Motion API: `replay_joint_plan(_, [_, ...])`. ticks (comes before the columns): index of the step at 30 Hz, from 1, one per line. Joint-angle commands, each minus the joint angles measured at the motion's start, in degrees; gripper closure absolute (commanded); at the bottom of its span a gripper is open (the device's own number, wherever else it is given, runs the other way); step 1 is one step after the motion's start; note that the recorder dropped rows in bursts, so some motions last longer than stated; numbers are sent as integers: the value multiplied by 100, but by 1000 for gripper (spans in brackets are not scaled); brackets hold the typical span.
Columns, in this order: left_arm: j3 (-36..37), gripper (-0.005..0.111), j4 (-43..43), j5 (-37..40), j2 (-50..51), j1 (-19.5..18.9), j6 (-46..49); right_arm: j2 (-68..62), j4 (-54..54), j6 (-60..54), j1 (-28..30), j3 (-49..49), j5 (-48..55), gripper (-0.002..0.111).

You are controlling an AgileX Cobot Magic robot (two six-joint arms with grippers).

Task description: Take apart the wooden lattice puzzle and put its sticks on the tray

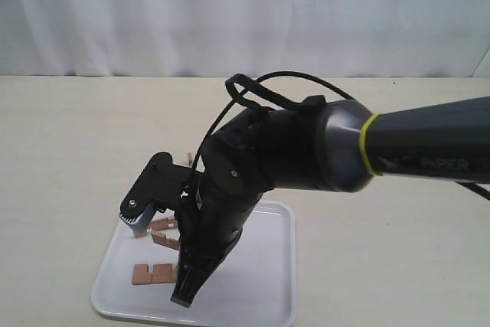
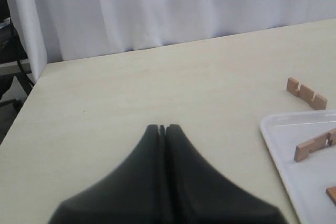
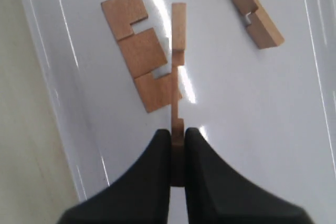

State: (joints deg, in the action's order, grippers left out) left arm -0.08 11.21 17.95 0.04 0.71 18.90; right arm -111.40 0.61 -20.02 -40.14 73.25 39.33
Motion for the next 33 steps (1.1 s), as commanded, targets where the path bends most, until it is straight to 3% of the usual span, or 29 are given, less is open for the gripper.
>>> replay_joint_plan(1, [8, 107, -7, -53, -4, 0, -46, -287, 47, 32, 1, 269, 61, 104])
replay_joint_plan(5, [8, 107, -7, -53, -4, 0, -46, -643, 215, 32, 1, 531, 75, 104])
replay_joint_plan(10, [8, 107, -7, -53, -4, 0, -46, -716, 1230, 816, 1, 535, -155, 104])
replay_joint_plan(26, [8, 107, -7, -53, -4, 0, -46, -920, 1062, 806, 1, 535, -168, 103])
replay_joint_plan(29, [8, 107, -7, -53, -4, 0, -46, -920, 1062, 806, 1, 535, -157, 94])
replay_joint_plan(33, [8, 107, -7, -53, -4, 0, -46, -900, 1051, 931, 1, 535, -157, 72])
